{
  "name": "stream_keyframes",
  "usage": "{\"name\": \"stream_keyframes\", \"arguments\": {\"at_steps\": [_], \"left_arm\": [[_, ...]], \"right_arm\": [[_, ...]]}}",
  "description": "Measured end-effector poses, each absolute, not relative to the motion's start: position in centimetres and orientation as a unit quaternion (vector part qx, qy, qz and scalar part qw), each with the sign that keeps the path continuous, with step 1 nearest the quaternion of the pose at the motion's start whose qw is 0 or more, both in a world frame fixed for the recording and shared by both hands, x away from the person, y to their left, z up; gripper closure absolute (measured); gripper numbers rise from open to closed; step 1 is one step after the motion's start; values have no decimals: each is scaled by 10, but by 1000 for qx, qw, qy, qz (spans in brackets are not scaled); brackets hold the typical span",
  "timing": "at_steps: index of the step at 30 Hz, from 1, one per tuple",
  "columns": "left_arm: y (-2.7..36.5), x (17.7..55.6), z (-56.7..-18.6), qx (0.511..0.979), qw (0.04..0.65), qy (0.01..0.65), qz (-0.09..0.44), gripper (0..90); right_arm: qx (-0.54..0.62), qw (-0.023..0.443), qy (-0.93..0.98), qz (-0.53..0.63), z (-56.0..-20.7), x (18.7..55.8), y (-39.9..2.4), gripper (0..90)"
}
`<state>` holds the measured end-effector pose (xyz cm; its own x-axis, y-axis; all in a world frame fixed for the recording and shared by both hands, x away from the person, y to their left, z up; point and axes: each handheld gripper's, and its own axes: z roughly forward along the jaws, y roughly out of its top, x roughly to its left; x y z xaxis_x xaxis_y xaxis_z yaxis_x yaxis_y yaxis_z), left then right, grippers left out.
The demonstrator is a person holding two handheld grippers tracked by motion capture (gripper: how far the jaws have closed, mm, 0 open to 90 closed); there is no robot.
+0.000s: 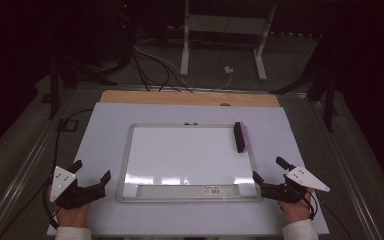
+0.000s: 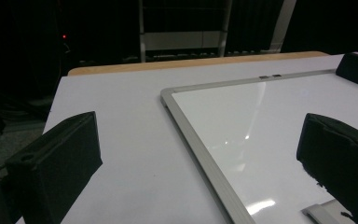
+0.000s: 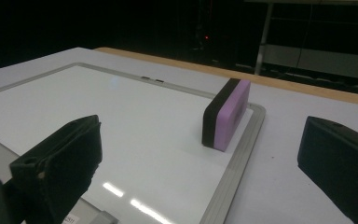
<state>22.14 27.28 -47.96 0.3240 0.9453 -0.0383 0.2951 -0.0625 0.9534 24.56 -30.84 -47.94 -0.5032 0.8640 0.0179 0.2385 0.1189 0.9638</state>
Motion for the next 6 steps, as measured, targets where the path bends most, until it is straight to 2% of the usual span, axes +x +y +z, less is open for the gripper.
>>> {"name": "stream_keyframes", "arguments": {"at_steps": [6], "left_arm": [[272,222,-480,652,483,481,333,6]], "right_arm": [[404,300,684,528,-479,245,-310,2]]}}
